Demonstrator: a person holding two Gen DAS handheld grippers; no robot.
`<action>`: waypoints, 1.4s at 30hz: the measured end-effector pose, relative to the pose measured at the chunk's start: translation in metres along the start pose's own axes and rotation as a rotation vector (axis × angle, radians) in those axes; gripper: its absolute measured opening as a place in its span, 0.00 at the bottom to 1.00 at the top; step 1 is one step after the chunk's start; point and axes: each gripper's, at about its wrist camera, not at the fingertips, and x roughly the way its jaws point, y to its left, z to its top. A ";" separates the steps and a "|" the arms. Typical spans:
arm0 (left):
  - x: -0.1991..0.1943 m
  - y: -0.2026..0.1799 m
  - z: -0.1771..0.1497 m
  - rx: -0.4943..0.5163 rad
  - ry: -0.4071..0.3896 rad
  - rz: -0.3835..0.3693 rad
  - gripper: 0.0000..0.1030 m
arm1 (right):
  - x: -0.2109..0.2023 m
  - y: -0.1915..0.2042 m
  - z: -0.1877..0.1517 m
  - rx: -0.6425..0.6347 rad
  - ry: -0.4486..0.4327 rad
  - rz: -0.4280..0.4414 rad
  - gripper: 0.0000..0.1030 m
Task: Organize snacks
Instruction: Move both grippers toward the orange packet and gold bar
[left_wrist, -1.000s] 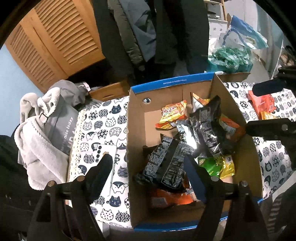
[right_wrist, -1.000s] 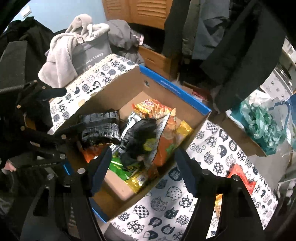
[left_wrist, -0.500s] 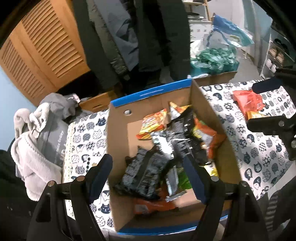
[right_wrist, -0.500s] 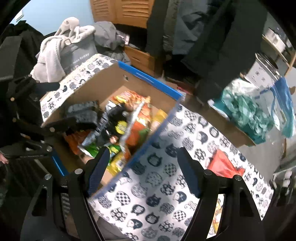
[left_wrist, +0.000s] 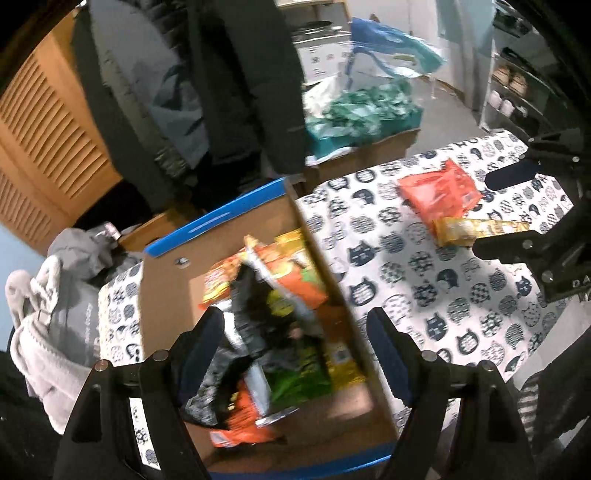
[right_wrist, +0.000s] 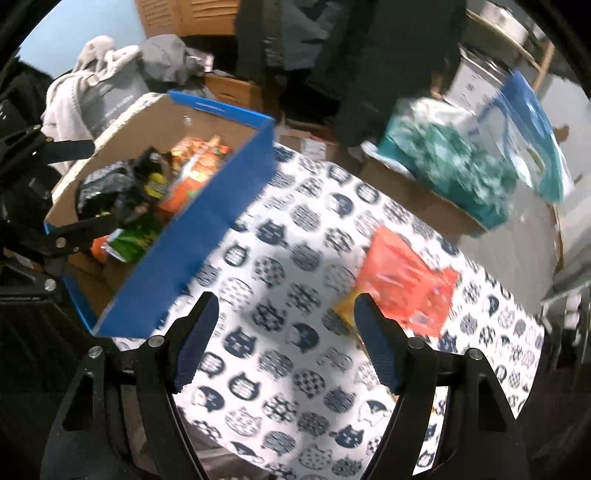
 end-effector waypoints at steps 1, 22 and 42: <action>0.000 -0.006 0.003 0.010 -0.001 -0.002 0.78 | 0.000 -0.008 -0.005 0.011 0.003 -0.004 0.74; 0.080 -0.095 0.054 0.139 0.105 -0.111 0.78 | 0.071 -0.121 -0.068 0.004 0.178 0.020 0.74; 0.128 -0.118 0.057 0.176 0.196 -0.121 0.78 | 0.121 -0.109 -0.109 -0.054 0.300 0.039 0.37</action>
